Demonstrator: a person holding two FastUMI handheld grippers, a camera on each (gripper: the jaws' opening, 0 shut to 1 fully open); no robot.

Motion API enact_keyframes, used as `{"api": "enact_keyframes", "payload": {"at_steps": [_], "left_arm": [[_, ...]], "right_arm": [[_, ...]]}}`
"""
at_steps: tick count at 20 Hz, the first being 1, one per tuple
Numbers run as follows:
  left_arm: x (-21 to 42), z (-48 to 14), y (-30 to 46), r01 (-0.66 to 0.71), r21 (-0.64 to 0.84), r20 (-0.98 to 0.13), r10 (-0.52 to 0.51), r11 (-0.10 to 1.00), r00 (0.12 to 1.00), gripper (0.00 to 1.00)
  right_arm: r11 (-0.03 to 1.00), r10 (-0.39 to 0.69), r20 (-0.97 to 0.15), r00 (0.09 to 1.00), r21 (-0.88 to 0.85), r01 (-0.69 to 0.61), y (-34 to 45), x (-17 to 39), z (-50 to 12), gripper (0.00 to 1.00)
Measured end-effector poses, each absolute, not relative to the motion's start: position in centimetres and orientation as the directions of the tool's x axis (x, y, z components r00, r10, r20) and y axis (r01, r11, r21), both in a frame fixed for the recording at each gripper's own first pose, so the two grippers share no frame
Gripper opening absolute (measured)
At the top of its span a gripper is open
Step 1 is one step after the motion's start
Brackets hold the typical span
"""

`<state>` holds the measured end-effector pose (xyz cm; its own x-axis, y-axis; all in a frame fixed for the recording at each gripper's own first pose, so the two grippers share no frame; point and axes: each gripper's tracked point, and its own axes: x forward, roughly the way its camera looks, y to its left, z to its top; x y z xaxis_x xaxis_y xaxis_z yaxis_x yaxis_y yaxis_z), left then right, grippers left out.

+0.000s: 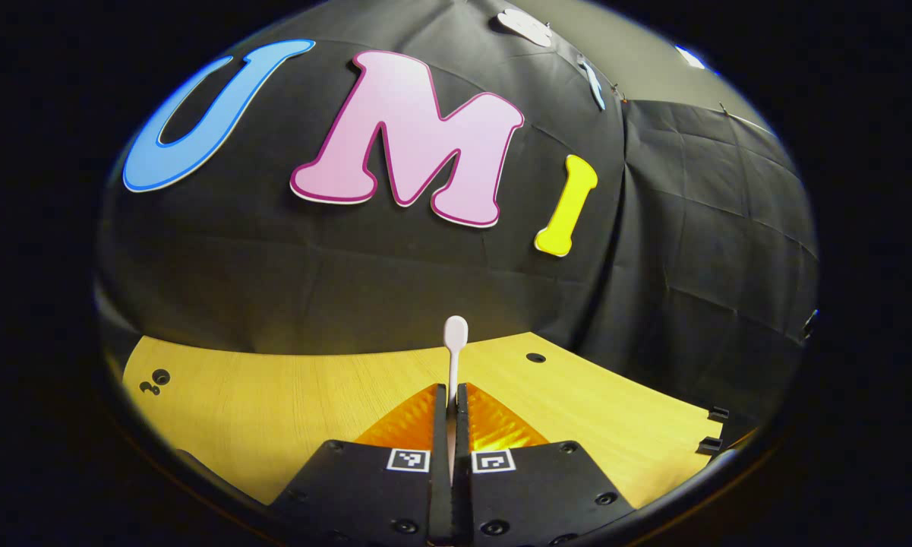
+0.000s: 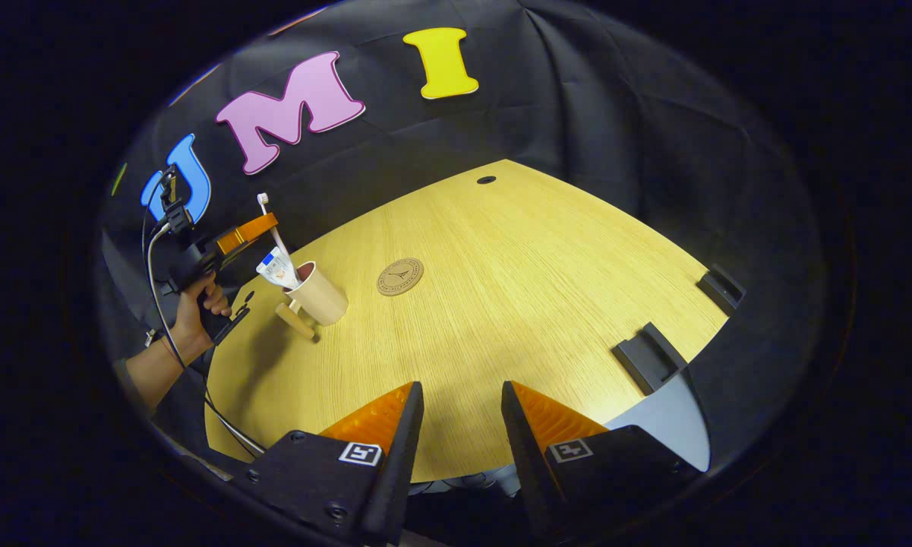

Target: Put the toothbrush and toothpaste on the desktop into the cup, then pick up the cup and place it on the coaster on the desktop.

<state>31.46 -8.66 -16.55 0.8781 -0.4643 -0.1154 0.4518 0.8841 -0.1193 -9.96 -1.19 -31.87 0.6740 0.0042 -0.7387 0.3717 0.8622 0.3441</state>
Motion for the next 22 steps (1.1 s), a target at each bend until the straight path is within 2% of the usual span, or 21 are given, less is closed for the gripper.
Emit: {"api": "enact_keyframes", "payload": {"at_steps": [5,9,13,14,15,16,17,18,19,20,22], "left_arm": [[31.0,-19.7,-8.8,0.469,-0.102,-0.204,-0.480,0.877,0.853,0.07],[30.3,-20.1,-9.3,0.492,-0.119,-0.219,-0.506,0.862,0.834,0.10],[29.0,-20.6,-8.0,0.469,-0.123,-0.243,-0.484,0.875,0.840,0.23],[28.8,-20.6,-7.8,0.467,-0.122,-0.248,-0.482,0.876,0.840,0.32],[28.5,-20.6,-7.5,0.462,-0.118,-0.257,-0.477,0.879,0.841,0.45],[28.2,-20.7,-7.1,0.458,-0.113,-0.267,-0.471,0.882,0.840,0.41],[27.8,-20.6,-6.7,0.456,-0.109,-0.277,-0.467,0.883,0.840,0.43],[27.4,-20.6,-6.5,0.456,-0.105,-0.286,-0.466,0.884,0.837,0.50],[26.8,-20.4,-6.2,0.461,-0.100,-0.295,-0.469,0.882,0.833,0.63],[26.2,-20.5,-6.0,0.468,-0.091,-0.307,-0.472,0.879,0.826,0.58],[24.9,-20.5,-5.5,0.486,-0.067,-0.333,-0.479,0.871,0.813,0.64]], "right_arm": [[0.850,-0.011,-0.743,0.670,0.345,0.397,-0.8,-10.7,-31.3,0.64],[0.853,0.001,-0.743,0.669,0.349,0.387,-0.3,-10.7,-31.1,0.64],[0.863,0.021,-0.738,0.674,0.354,0.361,-0.1,-9.9,-30.4,0.64],[0.865,0.026,-0.737,0.676,0.355,0.354,-0.1,-9.6,-30.2,0.64],[0.865,0.031,-0.735,0.677,0.359,0.350,-0.2,-9.4,-30.0,0.64],[0.864,0.035,-0.732,0.680,0.364,0.348,-0.2,-9.0,-29.8,0.64],[0.863,0.039,-0.728,0.684,0.370,0.345,-0.3,-8.8,-29.6,0.64],[0.862,0.042,-0.724,0.689,0.374,0.341,-0.4,-8.5,-29.3,0.64],[0.865,0.048,-0.719,0.693,0.377,0.332,-0.4,-8.4,-29.1,0.64],[0.869,0.054,-0.716,0.696,0.377,0.321,-0.5,-8.1,-29.0,0.64],[0.871,0.068,-0.711,0.700,0.385,0.306,-0.7,-7.4,-29.2,0.64]]}}
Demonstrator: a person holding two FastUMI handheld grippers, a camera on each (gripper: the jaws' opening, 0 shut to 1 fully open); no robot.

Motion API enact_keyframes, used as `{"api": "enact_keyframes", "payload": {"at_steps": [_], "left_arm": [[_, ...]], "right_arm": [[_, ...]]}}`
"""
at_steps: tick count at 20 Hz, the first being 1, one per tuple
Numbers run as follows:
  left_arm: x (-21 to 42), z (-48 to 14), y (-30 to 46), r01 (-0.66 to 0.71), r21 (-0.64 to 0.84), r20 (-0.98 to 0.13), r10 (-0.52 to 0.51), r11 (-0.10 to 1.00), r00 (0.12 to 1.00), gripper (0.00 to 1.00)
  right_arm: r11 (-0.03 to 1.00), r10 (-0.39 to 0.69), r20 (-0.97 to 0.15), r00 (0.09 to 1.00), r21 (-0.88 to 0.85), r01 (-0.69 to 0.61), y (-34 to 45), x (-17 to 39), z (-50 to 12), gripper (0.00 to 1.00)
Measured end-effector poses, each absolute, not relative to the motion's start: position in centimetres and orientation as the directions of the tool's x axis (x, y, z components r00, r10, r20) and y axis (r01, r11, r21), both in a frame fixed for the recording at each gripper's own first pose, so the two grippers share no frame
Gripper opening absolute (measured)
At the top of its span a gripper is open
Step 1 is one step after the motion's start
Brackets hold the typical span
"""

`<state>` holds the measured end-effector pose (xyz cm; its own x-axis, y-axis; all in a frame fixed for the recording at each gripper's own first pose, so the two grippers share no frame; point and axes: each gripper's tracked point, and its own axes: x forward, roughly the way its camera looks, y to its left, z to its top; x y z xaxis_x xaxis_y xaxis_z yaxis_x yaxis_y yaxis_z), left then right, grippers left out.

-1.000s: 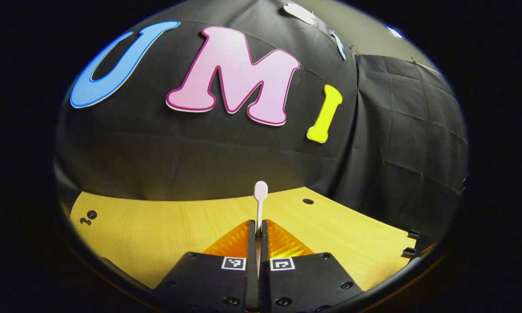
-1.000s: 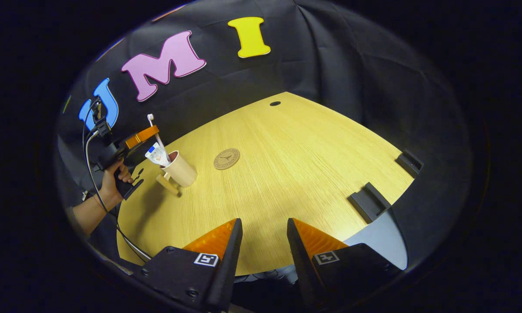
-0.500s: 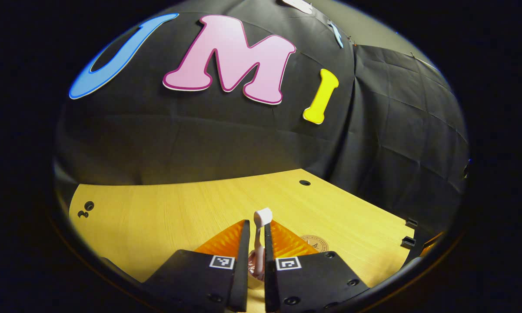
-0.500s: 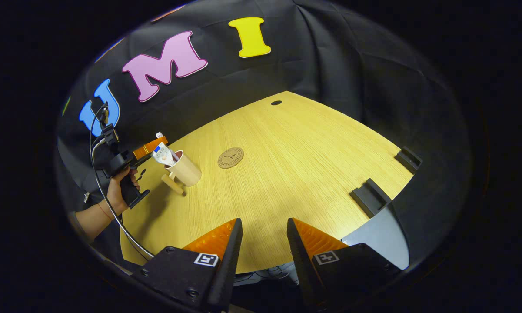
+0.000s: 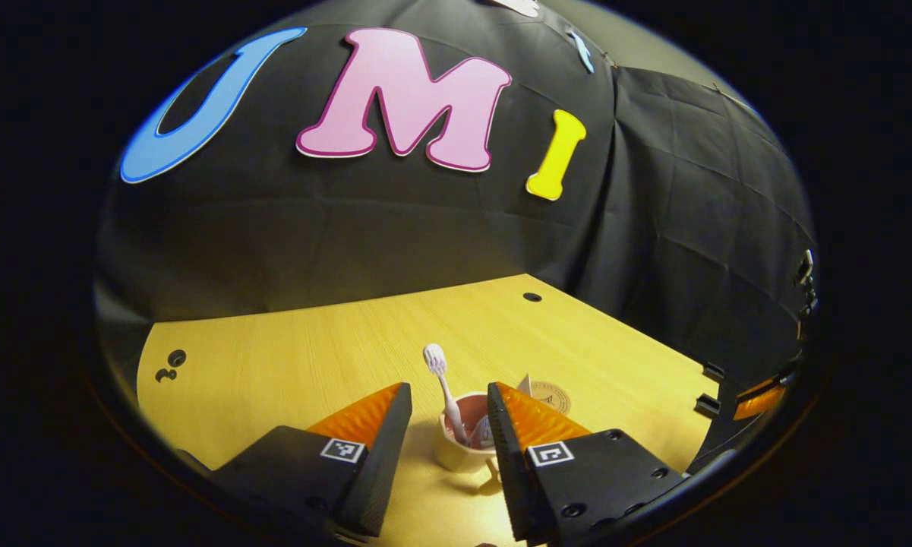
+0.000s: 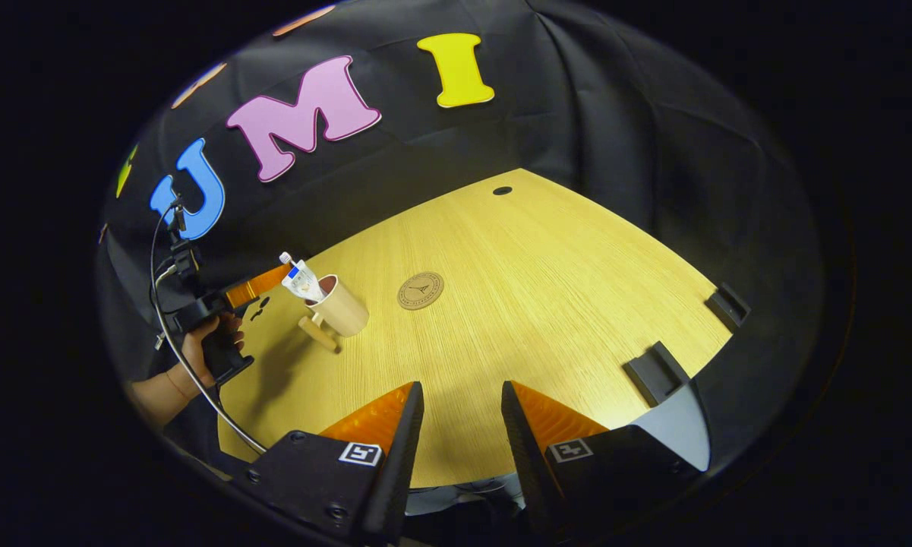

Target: Put the toothbrush and toothpaste on the desktop into the cup, then pick up the cup and place it on the coaster on the desktop.

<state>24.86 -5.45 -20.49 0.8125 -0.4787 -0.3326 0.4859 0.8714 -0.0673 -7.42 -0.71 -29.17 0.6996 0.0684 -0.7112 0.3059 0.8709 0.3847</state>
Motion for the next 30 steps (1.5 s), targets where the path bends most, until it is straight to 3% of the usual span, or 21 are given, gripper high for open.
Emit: {"api": "enact_keyframes", "payload": {"at_steps": [4,8,15,23,30], "left_arm": [[21.7,-21.1,-4.9,0.541,-0.005,-0.392,-0.500,0.841,0.772,0.68],[18.8,-24.1,-5.3,0.610,-0.023,-0.532,-0.527,0.792,0.663,0.72],[18.6,-28.2,-4.4,0.507,-0.001,-0.718,-0.354,0.862,0.600,0.83],[19.9,-30.4,-7.0,0.421,0.034,-0.768,-0.246,0.907,0.592,0.83],[21.9,-33.0,-7.8,0.339,0.022,-0.828,-0.173,0.940,0.533,0.81]], "right_arm": [[0.865,0.098,-0.701,0.707,0.411,0.287,-1.1,-6.4,-29.7,0.64],[0.871,0.133,-0.689,0.712,0.424,0.247,-1.3,-5.7,-30.1,0.64],[0.869,0.181,-0.683,0.708,0.448,0.211,-2.9,-4.4,-31.2,0.64],[0.851,0.220,-0.693,0.686,0.480,0.212,-5.4,-3.7,-33.0,0.64],[0.841,0.226,-0.707,0.670,0.489,0.232,-8.0,-3.7,-34.5,0.64]]}}
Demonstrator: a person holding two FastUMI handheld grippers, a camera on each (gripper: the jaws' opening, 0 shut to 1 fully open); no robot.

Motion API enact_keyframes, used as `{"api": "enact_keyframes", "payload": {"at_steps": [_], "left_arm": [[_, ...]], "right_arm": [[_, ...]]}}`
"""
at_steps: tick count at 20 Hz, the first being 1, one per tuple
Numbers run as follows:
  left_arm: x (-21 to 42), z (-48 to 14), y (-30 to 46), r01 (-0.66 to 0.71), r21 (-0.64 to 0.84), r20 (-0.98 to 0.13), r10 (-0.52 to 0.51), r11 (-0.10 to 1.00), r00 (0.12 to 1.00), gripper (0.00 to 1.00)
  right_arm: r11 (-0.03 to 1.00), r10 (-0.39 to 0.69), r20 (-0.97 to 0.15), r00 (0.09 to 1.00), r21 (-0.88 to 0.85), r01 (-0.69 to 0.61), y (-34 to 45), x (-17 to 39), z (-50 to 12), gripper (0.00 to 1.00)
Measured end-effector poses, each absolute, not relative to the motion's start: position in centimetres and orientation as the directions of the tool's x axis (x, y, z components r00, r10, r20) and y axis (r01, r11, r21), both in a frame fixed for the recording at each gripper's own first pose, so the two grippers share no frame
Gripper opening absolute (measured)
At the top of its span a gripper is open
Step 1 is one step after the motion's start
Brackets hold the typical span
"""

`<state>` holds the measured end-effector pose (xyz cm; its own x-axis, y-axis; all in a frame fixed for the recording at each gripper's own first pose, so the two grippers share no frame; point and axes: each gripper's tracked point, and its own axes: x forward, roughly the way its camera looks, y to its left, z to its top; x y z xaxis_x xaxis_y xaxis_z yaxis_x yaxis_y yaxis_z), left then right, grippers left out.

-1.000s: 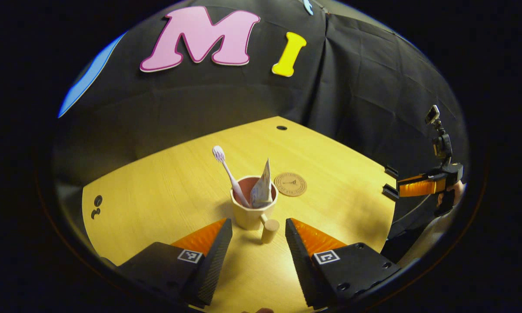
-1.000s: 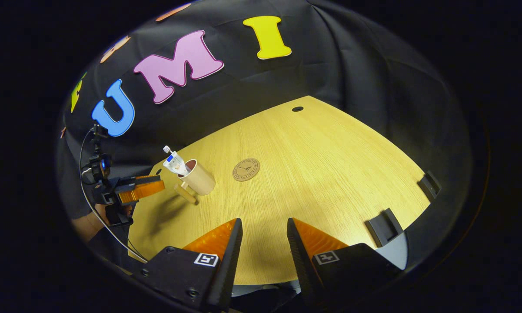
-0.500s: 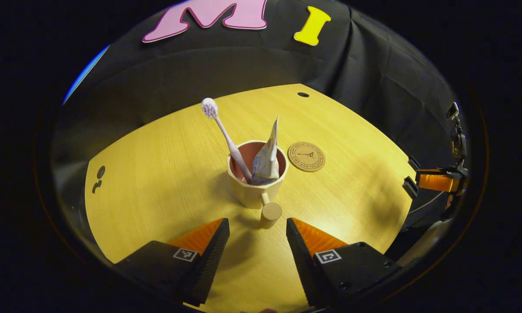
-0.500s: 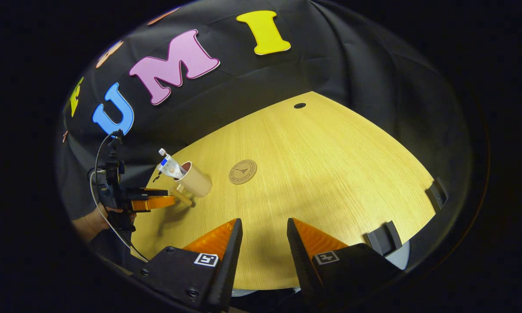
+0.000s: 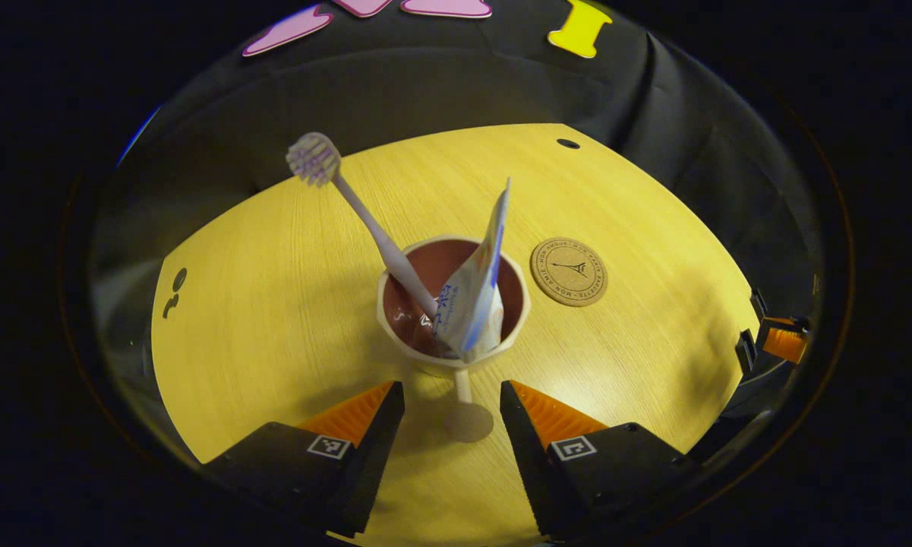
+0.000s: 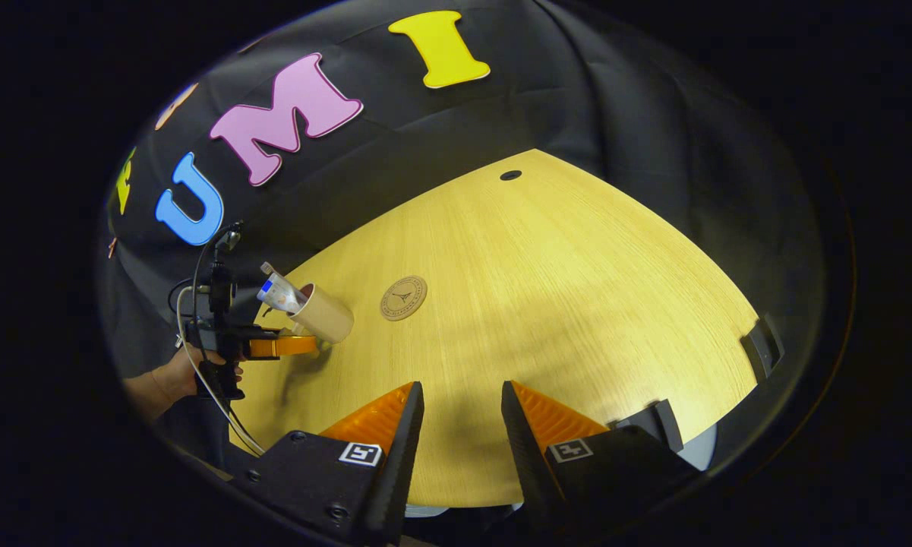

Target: Put the toothbrush and toothpaste on the desktop into the cup, then pick up the cup and place it on the coaster on the desktop.

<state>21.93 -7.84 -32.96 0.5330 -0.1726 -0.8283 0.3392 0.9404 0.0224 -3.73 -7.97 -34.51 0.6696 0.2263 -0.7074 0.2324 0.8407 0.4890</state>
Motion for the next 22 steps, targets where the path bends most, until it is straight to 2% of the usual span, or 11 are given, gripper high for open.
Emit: {"api": "enact_keyframes", "payload": {"at_steps": [3,5,6,7,8,10,12,16,19,21,22], "left_arm": [[22.4,-33.9,-8.4,0.318,0.002,-0.846,-0.168,0.948,0.506,0.76],[22.6,-34.3,-8.4,0.301,0.017,-0.855,-0.142,0.953,0.499,0.66],[22.7,-34.6,-8.3,0.298,0.026,-0.858,-0.132,0.954,0.497,0.55],[22.7,-34.9,-8.5,0.299,0.026,-0.863,-0.130,0.954,0.489,0.54],[22.6,-35.1,-8.8,0.302,0.017,-0.868,-0.136,0.953,0.478,0.45],[22.7,-35.2,-8.9,0.303,0.019,-0.868,-0.135,0.953,0.478,0.38],[22.8,-35.2,-8.9,0.299,0.010,-0.864,-0.142,0.954,0.483,0.37],[23.0,-35.1,-8.8,0.265,-0.004,-0.847,-0.144,0.964,0.512,0.30],[22.5,-35.0,-9.1,0.242,-0.028,-0.835,-0.156,0.970,0.527,0.34],[22.1,-34.7,-9.4,0.249,-0.030,-0.828,-0.164,0.968,0.537,0.24],[21.8,-34.4,-9.5,0.261,-0.022,-0.824,-0.165,0.965,0.541,0.24]], "right_arm": [[0.825,0.225,-0.713,0.664,0.502,0.259,-8.8,-4.0,-35.0,0.64],[0.822,0.226,-0.714,0.663,0.505,0.263,-9.1,-3.7,-35.4,0.64],[0.819,0.228,-0.711,0.665,0.509,0.264,-9.2,-3.5,-35.3,0.64],[0.817,0.229,-0.709,0.667,0.513,0.265,-9.3,-3.4,-35.3,0.64],[0.817,0.230,-0.708,0.668,0.514,0.263,-9.4,-3.4,-35.3,0.64],[0.818,0.232,-0.709,0.666,0.513,0.261,-9.6,-3.4,-35.5,0.64],[0.816,0.231,-0.708,0.667,0.515,0.264,-9.9,-3.5,-35.4,0.64],[0.816,0.231,-0.712,0.663,0.513,0.266,-9.8,-3.8,-35.6,0.64],[0.818,0.235,-0.714,0.660,0.512,0.262,-9.6,-4.1,-35.6,0.64],[0.820,0.235,-0.713,0.660,0.511,0.259,-9.5,-4.0,-35.6,0.64],[0.819,0.237,-0.714,0.659,0.511,0.259,-9.4,-4.1,-35.7,0.64]]}}
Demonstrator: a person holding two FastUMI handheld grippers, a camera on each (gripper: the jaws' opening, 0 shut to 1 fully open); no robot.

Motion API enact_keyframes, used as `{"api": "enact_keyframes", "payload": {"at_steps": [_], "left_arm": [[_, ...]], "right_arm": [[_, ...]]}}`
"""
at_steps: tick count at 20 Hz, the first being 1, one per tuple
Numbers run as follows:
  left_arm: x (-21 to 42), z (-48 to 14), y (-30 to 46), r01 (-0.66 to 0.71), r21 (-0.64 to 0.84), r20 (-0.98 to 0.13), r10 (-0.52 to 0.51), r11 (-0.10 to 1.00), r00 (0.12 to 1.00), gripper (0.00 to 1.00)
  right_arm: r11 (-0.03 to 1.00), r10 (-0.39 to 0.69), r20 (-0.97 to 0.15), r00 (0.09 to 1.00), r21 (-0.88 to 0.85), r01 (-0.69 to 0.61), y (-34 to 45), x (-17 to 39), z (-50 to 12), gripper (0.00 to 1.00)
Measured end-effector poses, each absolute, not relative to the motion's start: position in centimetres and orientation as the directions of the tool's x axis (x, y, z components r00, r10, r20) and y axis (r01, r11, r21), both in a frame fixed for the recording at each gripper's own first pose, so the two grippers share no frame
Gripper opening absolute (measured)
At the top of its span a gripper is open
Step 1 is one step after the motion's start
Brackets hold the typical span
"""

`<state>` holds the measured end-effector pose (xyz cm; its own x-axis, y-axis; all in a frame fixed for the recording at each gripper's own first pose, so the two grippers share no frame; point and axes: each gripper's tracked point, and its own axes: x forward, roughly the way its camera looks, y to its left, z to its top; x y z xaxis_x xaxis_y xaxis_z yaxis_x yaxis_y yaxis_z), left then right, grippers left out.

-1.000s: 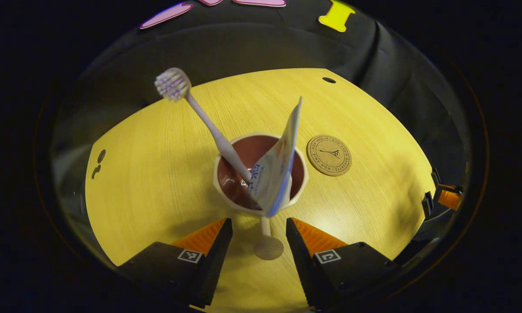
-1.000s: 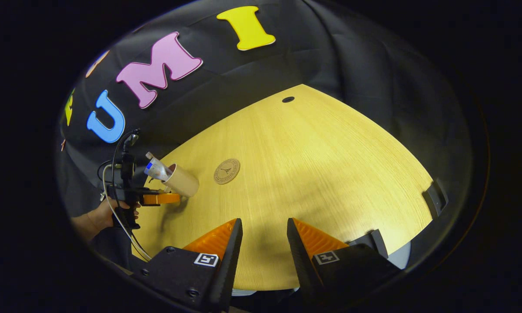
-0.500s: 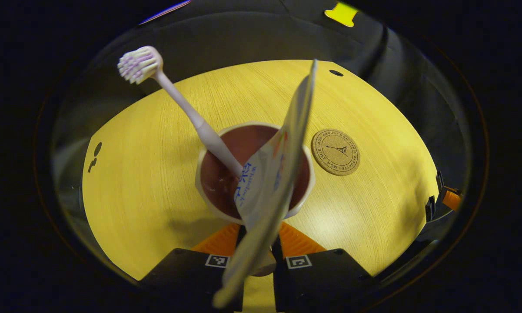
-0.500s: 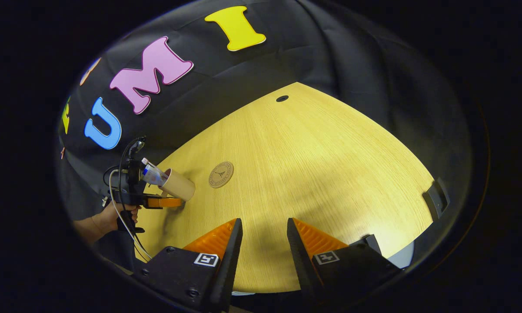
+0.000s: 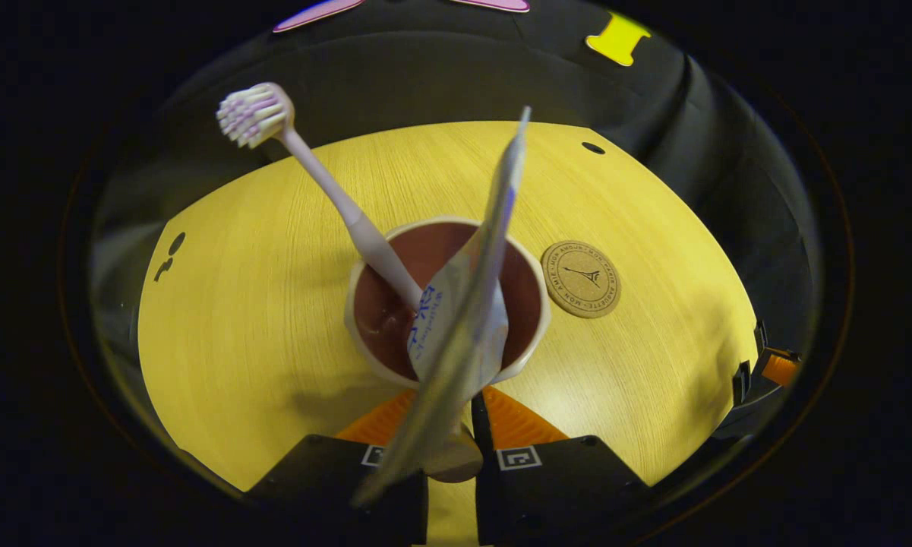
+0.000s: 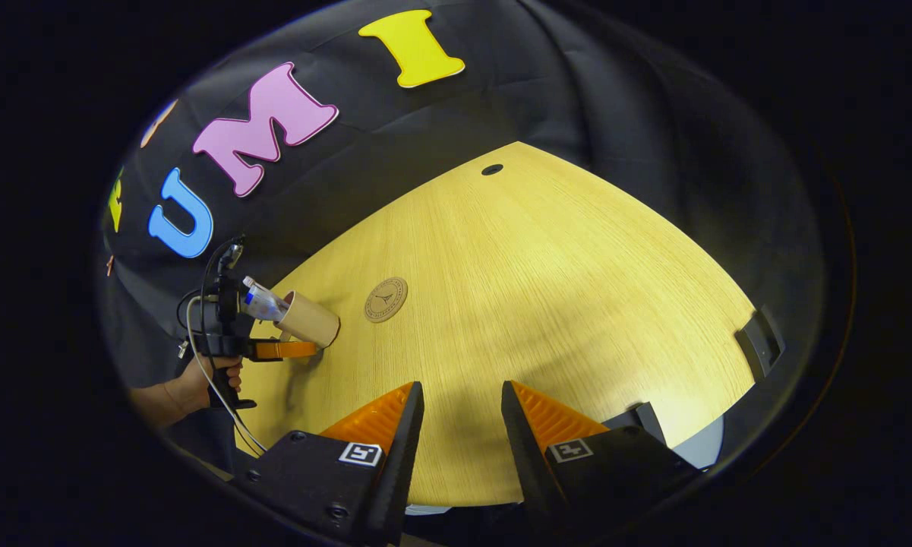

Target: Put the toothbrush and toothpaste on the desktop into the cup, then pick up the cup and place it on the coaster on the desktop.

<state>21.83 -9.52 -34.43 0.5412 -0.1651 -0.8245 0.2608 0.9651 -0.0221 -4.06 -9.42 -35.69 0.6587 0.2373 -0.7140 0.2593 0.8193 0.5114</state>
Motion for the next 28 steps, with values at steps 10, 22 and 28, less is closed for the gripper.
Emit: {"api": "enact_keyframes", "payload": {"at_steps": [10,22,28], "left_arm": [[21.9,-32.1,-14.4,0.380,0.018,-0.813,-0.208,0.925,0.544,0.25],[24.9,-32.7,-21.0,0.434,0.054,-0.822,-0.206,0.899,0.530,0.24],[26.0,-33.3,-22.6,0.437,0.072,-0.829,-0.190,0.897,0.527,0.24]], "right_arm": [[0.817,0.236,-0.713,0.660,0.513,0.262,-9.6,-6.1,-35.3,0.64],[0.820,0.173,-0.723,0.669,0.482,0.309,-14.9,-9.5,-35.7,0.64],[0.798,0.139,-0.737,0.661,0.479,0.366,-17.3,-11.8,-36.5,0.64]]}}
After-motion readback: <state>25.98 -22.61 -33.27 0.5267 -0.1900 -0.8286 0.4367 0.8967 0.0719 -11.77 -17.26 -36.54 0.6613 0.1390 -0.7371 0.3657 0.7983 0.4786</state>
